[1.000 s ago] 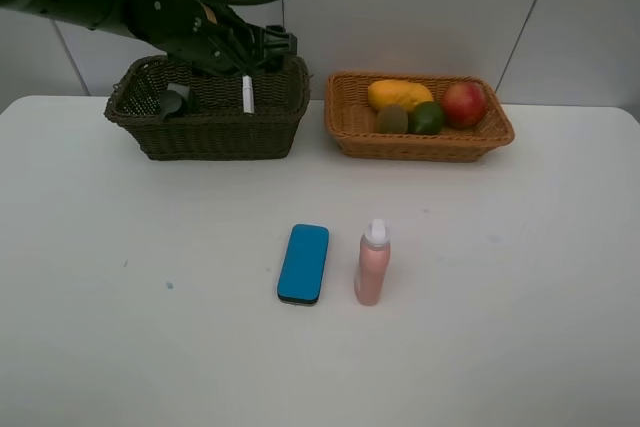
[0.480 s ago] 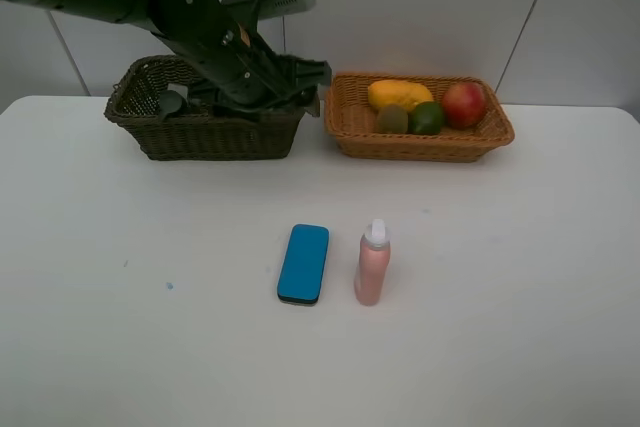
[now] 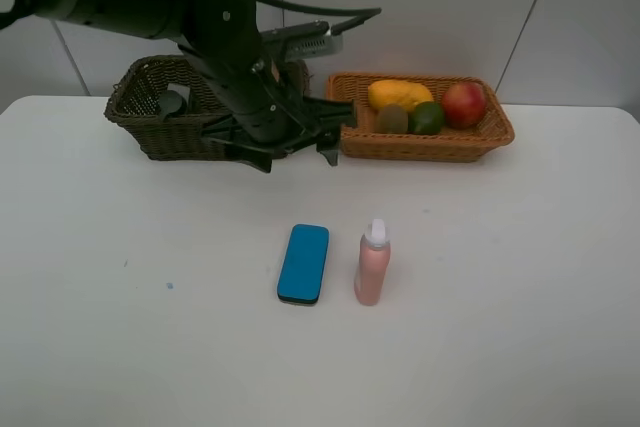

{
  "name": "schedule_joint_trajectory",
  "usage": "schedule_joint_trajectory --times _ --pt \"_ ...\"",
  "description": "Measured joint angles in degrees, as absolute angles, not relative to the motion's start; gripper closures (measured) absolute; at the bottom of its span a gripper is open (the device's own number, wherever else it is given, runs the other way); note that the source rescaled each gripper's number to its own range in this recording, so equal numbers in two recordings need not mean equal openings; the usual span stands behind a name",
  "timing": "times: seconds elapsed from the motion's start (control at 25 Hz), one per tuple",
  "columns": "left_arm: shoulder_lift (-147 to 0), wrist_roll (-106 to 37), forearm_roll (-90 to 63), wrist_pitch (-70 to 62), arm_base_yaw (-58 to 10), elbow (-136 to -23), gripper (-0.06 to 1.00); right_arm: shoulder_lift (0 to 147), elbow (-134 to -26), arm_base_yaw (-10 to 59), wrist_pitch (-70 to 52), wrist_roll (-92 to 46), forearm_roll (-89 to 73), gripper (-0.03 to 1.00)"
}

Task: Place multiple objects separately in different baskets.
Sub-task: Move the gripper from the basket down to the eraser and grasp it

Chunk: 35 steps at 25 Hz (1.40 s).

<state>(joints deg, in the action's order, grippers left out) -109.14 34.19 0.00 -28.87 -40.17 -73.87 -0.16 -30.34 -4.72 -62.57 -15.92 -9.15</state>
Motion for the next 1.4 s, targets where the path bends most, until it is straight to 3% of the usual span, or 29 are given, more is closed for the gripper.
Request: schedule_joint_trajectory --times 0.36,1.4 --pt "-111.8 40.6 0.0 -31.6 -43.9 -73.9 -0.06 -0.2 -30.3 -4.7 -62.6 -15.9 -9.1 -0.03" --pt "-119.9 43.7 -0.7 -36.7 -43.9 -76.6 -0.06 -0.2 -30.3 -4.7 -62.6 -15.9 -9.1 -0.03"
